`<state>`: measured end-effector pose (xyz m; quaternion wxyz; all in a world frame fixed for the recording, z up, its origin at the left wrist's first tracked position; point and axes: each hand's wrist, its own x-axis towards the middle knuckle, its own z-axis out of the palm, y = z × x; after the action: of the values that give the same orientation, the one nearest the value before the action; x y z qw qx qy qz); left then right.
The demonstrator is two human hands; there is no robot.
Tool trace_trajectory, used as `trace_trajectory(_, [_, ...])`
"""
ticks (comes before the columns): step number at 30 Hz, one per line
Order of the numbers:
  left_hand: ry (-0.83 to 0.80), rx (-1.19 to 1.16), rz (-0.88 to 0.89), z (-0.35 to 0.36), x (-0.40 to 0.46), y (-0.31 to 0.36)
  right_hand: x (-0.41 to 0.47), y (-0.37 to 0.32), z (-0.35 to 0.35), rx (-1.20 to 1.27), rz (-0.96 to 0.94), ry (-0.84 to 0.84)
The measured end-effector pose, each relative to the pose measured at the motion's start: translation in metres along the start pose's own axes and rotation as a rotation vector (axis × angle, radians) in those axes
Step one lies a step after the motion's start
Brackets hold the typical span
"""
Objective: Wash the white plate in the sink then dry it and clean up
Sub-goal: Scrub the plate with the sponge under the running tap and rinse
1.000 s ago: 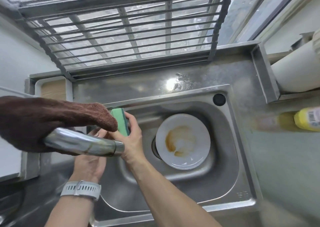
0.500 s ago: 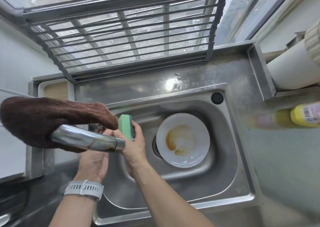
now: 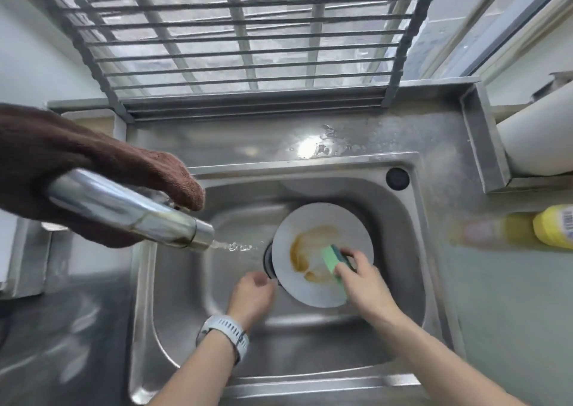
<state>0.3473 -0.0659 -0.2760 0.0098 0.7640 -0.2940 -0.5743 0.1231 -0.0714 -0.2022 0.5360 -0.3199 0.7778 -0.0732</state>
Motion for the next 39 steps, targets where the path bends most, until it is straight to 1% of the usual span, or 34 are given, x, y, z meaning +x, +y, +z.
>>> trace_trajectory(2, [0.004,0.062,-0.005,0.012,0.009,0.002,0.015,0.005,-0.015,-0.188,-0.059,0.028])
trace_trajectory(7, [0.028,0.056,0.018,0.031,0.031,0.003,0.044,0.007,-0.016,-0.541,-0.259,0.11])
trace_trajectory(10, [-0.004,0.002,0.052,0.035,0.055,-0.011,0.054,0.005,-0.012,-0.625,-0.337,0.132])
trace_trajectory(16, [0.061,0.01,0.066,0.011,0.065,-0.025,0.057,0.002,-0.003,-0.766,-0.454,0.133])
trace_trajectory(19, [0.09,-0.038,0.041,0.0,0.073,-0.04,0.049,0.0,0.016,-0.894,-0.581,0.111])
trace_trajectory(24, [0.088,-0.056,0.037,-0.006,0.085,-0.057,0.059,-0.01,0.054,-1.038,-0.801,0.082])
trace_trajectory(27, [0.107,-0.039,0.048,-0.005,0.074,-0.048,0.081,-0.025,0.059,-1.089,-0.887,0.149])
trace_trajectory(30, [0.14,-0.025,0.048,0.002,0.058,-0.036,0.086,-0.02,0.042,-1.098,-0.832,0.212])
trace_trajectory(32, [0.15,-0.047,0.04,0.007,0.052,-0.032,0.07,0.001,0.037,-1.101,-0.804,0.197])
trace_trajectory(35, [0.139,-0.043,0.025,0.011,0.048,-0.031,0.043,0.027,0.061,-1.125,-0.876,0.069])
trace_trajectory(37, [0.134,-0.051,0.018,0.013,0.055,-0.035,0.046,0.014,0.085,-1.111,-0.937,0.038])
trace_trajectory(39, [0.123,-0.07,0.003,0.015,0.073,-0.046,0.063,-0.014,0.098,-1.077,-0.989,0.109])
